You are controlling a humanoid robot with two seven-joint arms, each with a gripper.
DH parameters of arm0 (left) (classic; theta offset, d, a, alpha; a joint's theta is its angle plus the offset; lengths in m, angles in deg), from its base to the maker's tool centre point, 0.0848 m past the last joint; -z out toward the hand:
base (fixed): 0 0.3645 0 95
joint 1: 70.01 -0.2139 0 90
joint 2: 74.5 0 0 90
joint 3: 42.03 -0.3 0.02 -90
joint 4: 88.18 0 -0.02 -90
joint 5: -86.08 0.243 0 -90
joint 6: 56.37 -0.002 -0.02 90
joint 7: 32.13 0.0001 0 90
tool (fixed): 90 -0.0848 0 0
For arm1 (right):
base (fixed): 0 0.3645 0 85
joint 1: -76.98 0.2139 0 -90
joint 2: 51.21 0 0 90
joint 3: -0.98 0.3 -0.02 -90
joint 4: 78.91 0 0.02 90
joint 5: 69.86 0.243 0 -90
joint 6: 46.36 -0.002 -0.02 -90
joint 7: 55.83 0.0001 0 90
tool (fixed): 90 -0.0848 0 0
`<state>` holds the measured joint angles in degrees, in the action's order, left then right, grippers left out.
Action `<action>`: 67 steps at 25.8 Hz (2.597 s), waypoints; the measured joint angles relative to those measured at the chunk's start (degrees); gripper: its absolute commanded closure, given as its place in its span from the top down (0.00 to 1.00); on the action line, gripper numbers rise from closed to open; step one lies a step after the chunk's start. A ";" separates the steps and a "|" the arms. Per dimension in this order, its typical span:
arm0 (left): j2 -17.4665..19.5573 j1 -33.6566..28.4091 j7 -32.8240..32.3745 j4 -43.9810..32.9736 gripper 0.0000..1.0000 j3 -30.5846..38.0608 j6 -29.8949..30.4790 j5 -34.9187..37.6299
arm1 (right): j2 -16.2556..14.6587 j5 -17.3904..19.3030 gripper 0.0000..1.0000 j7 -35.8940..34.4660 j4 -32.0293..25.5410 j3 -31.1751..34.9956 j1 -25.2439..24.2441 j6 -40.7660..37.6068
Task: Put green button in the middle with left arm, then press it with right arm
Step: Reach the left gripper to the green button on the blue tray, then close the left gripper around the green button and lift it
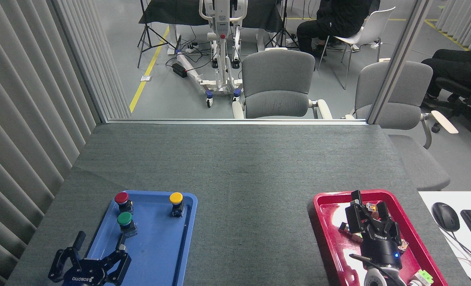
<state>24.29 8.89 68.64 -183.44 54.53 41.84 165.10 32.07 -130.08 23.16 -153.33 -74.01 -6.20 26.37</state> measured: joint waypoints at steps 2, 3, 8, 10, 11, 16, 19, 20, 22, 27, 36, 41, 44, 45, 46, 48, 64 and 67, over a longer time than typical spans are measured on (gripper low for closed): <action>0.32 -0.07 0.07 -0.08 0.99 0.00 -0.01 -0.06 | -0.21 -3.69 1.00 -0.09 -0.12 -0.10 0.11 -0.16; 0.51 -0.09 0.19 -0.11 0.99 0.01 -0.01 -0.09 | -0.46 -5.39 1.00 -0.12 -0.14 -0.20 0.11 -0.22; 1.37 -0.45 0.00 -0.71 0.99 -0.11 -0.05 -0.36 | -1.91 -13.05 1.00 -0.17 -0.15 -0.51 0.19 -0.62; 1.51 -0.68 0.00 -0.85 0.99 -0.18 -0.05 -0.41 | -1.96 -15.81 1.00 -0.20 -0.13 -0.56 0.21 -0.70; 1.54 -0.72 0.02 -0.90 0.99 -0.20 -0.02 -0.42 | -1.94 -17.15 1.00 -0.25 -0.12 -0.56 0.21 -0.70; 2.44 -0.79 0.48 -0.84 0.99 -0.25 1.15 -0.64 | -1.86 -22.10 1.00 -0.37 -0.14 -0.69 -0.16 -0.58; 3.11 -0.51 0.52 -0.59 0.99 -0.27 2.85 -0.89 | -1.69 -24.11 1.00 -0.18 -0.17 -0.73 -0.76 -0.48; 3.21 -0.43 0.52 -0.55 0.99 -0.31 3.32 -0.95 | -1.61 -24.82 1.00 -0.13 -0.21 -0.73 -0.98 -0.41; 3.31 -0.38 0.59 -0.43 0.99 -0.59 4.29 -1.02 | -1.36 -26.12 1.00 -0.05 -0.24 -0.76 -1.42 -0.34; 3.07 1.04 0.59 1.68 0.99 -2.64 5.46 -1.15 | -0.68 -28.05 1.00 -0.03 -0.81 -0.75 -2.69 -0.23; 2.30 7.67 0.16 13.59 0.99 -9.53 5.65 -1.48 | 0.95 -28.87 1.00 0.19 -2.26 -0.67 -4.42 -1.46; 1.81 9.53 0.13 17.95 0.99 -9.85 4.89 -1.47 | 1.13 -29.02 1.00 0.30 -2.36 -0.62 -5.08 -2.35; 1.60 10.44 0.26 19.55 0.99 -9.67 2.51 -1.43 | 1.22 -28.96 1.00 0.31 -2.36 -0.46 -5.28 -2.55; 1.54 10.85 0.31 20.46 0.99 -9.63 1.37 -1.43 | 1.23 -28.81 1.00 0.32 -2.34 -0.36 -5.32 -2.55; 1.51 11.31 0.37 21.49 0.99 -9.58 0.50 -1.42 | 1.26 -28.67 1.00 0.37 -2.37 -0.27 -5.37 -2.47; 1.44 12.45 0.47 23.58 0.99 -9.47 -0.53 -1.42 | 1.44 -28.50 0.99 0.49 -2.68 -0.17 -5.54 -2.03; 1.15 20.58 0.84 35.53 0.98 -9.36 -1.78 -1.85 | 4.26 -28.64 0.99 0.15 -9.39 -0.65 -11.98 8.65; 1.14 21.89 0.88 37.10 0.94 -9.37 -1.83 -1.86 | 4.21 -28.60 0.99 -0.14 -9.17 -0.67 -11.23 9.07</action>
<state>25.44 30.78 69.52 -146.34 45.16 40.01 163.24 36.28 -158.69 23.03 -162.50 -74.68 -17.43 35.45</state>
